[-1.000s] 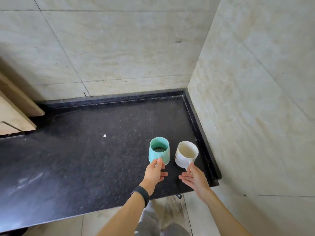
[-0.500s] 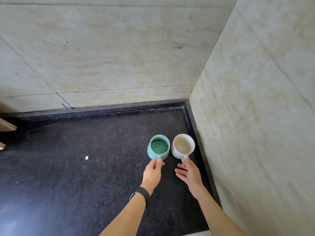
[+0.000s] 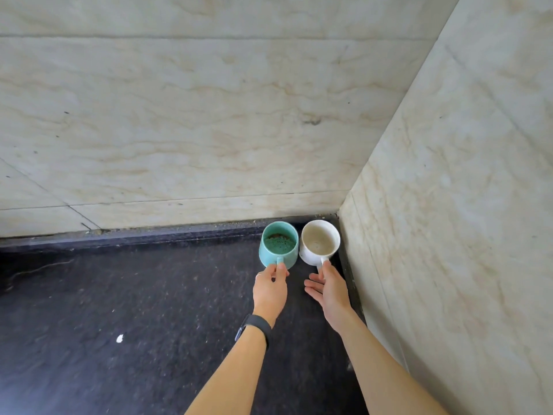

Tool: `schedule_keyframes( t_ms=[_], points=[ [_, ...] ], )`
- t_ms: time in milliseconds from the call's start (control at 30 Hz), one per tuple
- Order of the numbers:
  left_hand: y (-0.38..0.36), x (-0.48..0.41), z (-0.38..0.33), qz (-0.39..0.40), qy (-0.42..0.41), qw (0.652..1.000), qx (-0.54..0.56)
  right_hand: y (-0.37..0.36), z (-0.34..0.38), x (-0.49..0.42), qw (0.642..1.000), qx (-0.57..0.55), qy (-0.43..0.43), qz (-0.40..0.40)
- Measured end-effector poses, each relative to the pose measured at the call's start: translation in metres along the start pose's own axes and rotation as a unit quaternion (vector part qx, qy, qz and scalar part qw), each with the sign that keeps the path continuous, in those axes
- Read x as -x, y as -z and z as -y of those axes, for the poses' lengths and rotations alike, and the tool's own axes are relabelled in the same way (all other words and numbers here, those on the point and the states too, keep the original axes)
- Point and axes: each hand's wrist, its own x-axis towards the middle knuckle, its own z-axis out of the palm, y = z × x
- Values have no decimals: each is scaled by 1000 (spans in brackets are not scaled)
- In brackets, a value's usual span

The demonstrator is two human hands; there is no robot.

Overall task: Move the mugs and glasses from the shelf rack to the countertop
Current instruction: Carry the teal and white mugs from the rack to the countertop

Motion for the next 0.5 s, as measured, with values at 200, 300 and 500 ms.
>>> schedule_keyframes(
  t_ms=[200, 300, 500],
  points=[
    [1, -1, -5, 3, 19, 1000, -2, -4, 9, -3, 999, 41, 6, -22],
    [8, 1, -13, 45, 31, 998, -30, -2, 17, -4, 993, 112, 18, -7],
    [45, 24, -15, 124, -16, 986, -109, 6, 24, 12, 986, 165, 14, 11]
  ],
)
